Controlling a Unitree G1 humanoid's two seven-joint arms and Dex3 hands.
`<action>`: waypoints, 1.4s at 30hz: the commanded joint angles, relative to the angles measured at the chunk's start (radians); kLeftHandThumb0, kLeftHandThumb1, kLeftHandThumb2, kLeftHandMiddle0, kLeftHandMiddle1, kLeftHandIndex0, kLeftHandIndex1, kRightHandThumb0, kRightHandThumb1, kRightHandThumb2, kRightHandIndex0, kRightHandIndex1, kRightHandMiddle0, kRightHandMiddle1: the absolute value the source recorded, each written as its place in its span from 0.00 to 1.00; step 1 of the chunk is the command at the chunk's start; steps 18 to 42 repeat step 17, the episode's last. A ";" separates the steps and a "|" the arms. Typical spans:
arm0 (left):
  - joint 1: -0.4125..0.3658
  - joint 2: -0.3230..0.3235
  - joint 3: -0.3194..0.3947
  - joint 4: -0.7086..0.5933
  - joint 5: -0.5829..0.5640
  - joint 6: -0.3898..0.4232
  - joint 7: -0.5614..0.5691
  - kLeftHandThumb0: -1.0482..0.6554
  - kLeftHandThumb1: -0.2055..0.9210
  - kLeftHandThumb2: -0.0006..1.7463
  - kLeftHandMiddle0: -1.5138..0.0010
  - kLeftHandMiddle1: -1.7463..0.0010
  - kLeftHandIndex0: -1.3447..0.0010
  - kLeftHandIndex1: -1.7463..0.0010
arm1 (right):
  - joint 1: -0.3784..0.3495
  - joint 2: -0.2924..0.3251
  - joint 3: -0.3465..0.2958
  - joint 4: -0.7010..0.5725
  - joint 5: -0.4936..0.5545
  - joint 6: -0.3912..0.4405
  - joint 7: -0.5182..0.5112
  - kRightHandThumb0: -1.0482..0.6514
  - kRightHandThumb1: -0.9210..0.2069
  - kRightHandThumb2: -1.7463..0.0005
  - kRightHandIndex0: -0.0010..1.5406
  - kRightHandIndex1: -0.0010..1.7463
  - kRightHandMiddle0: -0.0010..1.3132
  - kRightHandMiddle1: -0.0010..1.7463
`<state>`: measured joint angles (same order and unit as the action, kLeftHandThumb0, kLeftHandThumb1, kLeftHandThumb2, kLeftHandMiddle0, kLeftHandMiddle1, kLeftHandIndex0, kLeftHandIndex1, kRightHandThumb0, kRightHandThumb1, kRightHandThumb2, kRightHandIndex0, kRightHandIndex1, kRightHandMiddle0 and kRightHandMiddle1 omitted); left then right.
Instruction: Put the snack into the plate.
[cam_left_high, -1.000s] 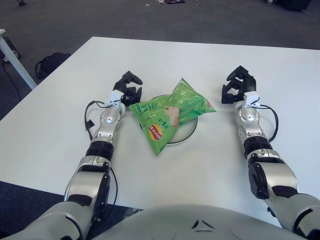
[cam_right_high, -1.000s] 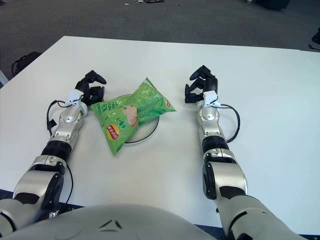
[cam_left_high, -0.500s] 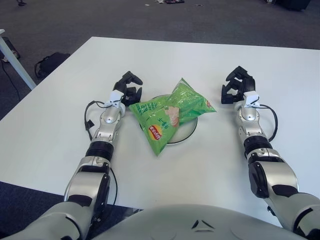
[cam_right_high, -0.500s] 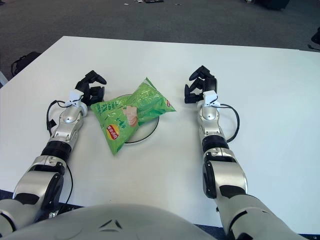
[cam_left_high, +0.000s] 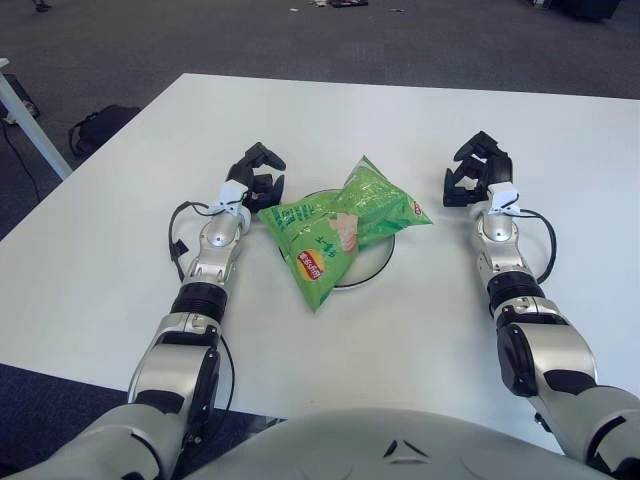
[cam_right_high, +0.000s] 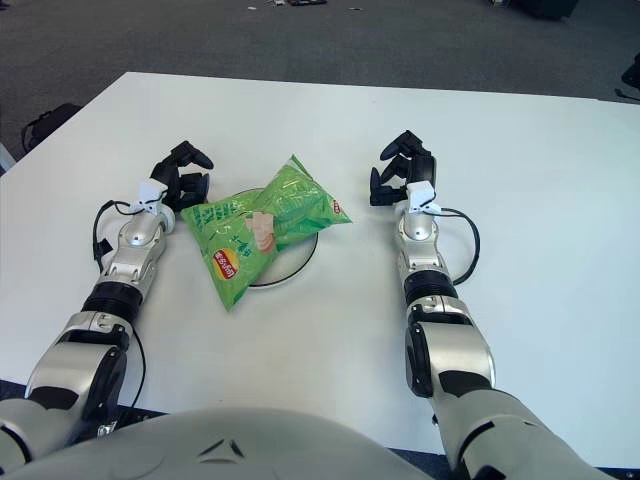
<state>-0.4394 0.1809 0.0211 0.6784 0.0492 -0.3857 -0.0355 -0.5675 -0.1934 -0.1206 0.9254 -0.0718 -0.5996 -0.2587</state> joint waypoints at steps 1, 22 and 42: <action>0.073 -0.010 -0.011 0.037 0.008 0.032 -0.016 0.36 0.60 0.64 0.20 0.00 0.63 0.00 | 0.113 0.029 0.016 0.052 -0.025 0.005 -0.018 0.61 0.89 0.00 0.60 0.96 0.54 1.00; 0.074 -0.010 -0.011 0.035 0.006 0.029 -0.024 0.36 0.60 0.64 0.20 0.00 0.64 0.00 | 0.116 0.030 0.021 0.048 -0.023 0.005 -0.047 0.61 0.90 0.00 0.60 0.95 0.54 1.00; 0.074 -0.010 -0.011 0.035 0.006 0.029 -0.024 0.36 0.60 0.64 0.20 0.00 0.64 0.00 | 0.116 0.030 0.021 0.048 -0.023 0.005 -0.047 0.61 0.90 0.00 0.60 0.95 0.54 1.00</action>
